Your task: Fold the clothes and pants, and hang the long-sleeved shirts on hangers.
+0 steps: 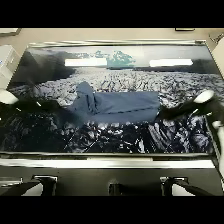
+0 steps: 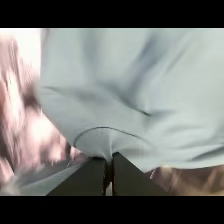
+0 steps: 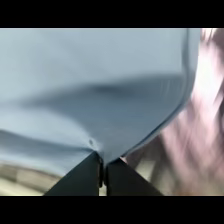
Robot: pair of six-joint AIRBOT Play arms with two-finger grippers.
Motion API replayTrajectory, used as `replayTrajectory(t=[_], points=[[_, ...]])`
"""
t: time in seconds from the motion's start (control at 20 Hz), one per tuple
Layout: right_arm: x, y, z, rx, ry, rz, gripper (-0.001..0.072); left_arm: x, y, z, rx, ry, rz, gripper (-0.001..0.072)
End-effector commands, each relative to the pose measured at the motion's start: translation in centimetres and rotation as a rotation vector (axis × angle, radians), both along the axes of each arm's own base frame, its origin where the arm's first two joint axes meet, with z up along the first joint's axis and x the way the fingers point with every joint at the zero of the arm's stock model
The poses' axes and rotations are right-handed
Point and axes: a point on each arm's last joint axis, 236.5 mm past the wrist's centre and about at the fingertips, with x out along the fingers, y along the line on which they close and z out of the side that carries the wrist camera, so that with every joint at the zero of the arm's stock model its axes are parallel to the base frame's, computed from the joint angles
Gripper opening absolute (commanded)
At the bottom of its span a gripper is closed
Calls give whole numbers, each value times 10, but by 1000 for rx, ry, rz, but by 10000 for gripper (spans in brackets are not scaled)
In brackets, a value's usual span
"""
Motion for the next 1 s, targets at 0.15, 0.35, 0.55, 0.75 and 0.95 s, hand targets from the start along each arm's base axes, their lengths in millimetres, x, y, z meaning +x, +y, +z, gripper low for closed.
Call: replayTrajectory(t=[0.15, 0.35, 0.55, 0.75, 0.95], points=[[17, -89, 430, -415, -1165, -214, 32, -79, 19, 482, 119, -1285, 119, 17], [-102, -61, 558, -527, -1531, -304, 32, -209, 11, 566, 38, -1549, 157, 17], [-154, -42, 586, -519, -1646, -338, 33, -239, 16, 564, 31, -1565, 195, 17], [-152, -44, 587, -504, -1646, -350, 32, -220, 21, 563, 5, -1539, 223, 17], [-75, -61, 487, -355, -1210, -329, 32, -136, 28, 504, 55, -1318, 219, 17]])
